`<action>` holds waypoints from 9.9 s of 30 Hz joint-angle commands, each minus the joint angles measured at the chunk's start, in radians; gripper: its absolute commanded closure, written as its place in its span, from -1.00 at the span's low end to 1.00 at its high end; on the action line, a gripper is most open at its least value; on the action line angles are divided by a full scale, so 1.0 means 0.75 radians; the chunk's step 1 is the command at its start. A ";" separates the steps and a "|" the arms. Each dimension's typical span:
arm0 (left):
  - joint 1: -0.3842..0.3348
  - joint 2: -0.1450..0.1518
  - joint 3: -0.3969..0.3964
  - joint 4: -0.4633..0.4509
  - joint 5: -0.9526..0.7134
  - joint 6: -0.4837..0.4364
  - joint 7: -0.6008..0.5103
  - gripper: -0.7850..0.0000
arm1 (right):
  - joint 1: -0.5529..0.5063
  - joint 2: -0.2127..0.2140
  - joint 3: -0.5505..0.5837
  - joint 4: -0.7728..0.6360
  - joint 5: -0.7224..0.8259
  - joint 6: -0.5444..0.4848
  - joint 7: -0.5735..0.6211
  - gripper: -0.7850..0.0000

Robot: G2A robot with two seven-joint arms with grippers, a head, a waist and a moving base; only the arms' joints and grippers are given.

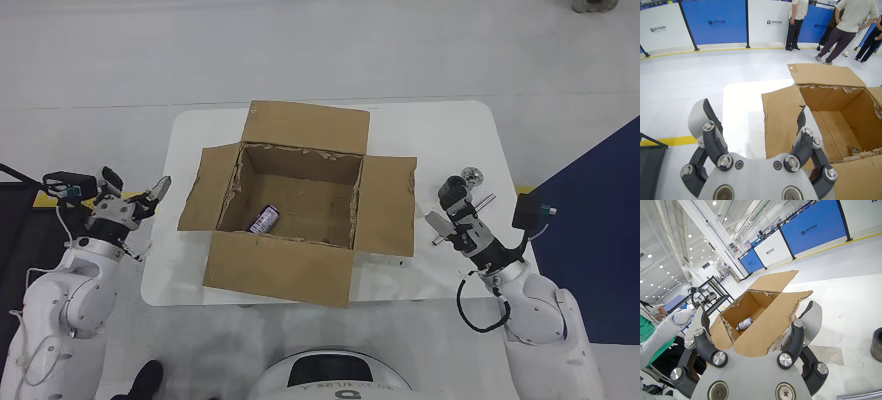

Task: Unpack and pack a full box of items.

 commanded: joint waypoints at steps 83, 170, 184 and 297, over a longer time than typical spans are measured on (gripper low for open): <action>-1.412 -0.124 1.642 0.869 -0.354 0.654 -1.646 -0.59 | 0.000 0.000 0.000 0.000 0.000 0.000 0.000 -1.00; -1.025 0.064 0.742 0.450 -1.523 -0.131 -1.227 1.00 | 0.565 -0.087 -1.005 -0.045 -0.652 0.761 0.119 -1.00; -1.004 0.074 0.732 0.438 -1.583 -0.160 -1.225 1.00 | 0.683 -0.137 -1.140 0.056 -0.738 0.956 -0.038 0.13; -1.032 0.125 0.735 0.529 -1.850 -0.252 -1.295 1.00 | 0.603 -0.162 -1.067 -0.037 -0.755 0.979 -0.036 0.53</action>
